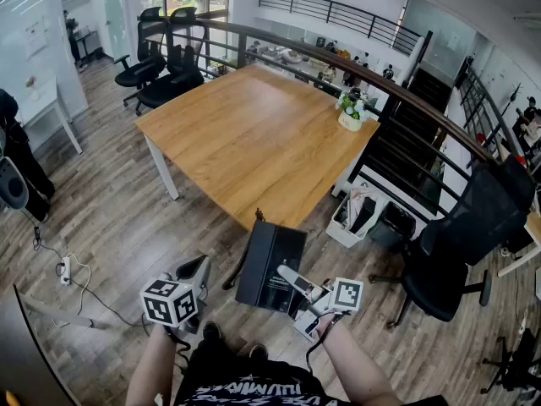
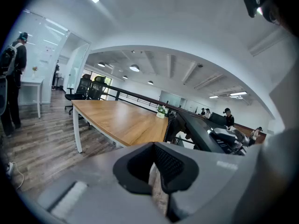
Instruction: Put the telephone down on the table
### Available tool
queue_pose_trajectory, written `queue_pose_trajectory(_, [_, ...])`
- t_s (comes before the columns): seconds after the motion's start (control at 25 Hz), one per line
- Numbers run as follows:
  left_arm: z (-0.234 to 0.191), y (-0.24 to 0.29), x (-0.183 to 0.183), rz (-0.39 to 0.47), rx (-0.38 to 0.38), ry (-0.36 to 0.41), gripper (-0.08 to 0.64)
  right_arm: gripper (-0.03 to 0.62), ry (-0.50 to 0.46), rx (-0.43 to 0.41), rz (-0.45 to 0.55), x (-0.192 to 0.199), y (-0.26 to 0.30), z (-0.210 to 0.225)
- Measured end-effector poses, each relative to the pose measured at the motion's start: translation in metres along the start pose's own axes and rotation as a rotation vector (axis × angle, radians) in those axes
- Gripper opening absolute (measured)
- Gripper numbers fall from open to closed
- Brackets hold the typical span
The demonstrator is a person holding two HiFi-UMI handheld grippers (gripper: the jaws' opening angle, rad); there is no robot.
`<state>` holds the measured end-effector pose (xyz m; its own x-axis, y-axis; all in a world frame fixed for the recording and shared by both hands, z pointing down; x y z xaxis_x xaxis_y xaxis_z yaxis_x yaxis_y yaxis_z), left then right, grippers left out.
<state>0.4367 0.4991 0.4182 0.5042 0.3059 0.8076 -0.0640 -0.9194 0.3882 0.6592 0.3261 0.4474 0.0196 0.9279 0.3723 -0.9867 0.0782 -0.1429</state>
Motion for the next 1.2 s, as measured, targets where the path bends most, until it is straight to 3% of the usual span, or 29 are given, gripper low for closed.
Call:
queue_pose_trajectory(0.72, [0.005, -0.002, 0.004, 0.018, -0.010, 0.002, 0.002, 0.163, -0.001, -0.001, -0.007, 0.000, 0.000, -0.001])
queue_pose_trajectory(1.2, [0.005, -0.003, 0.018, 0.025, -0.036, 0.005, 0.002, 0.163, -0.015, -0.017, -0.066, -0.001, 0.008, 0.006])
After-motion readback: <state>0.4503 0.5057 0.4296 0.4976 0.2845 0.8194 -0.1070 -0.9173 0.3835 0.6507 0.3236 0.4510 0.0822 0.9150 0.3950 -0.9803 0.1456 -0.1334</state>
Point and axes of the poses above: the fingertips, and each gripper's own axes: y forward along the fingers, z to its right, x out of its underside, the point moved 8 cm from there along -y, backward along the fingers, and after that the axes turned 8 degrees about -y, right-handed, at the moved point
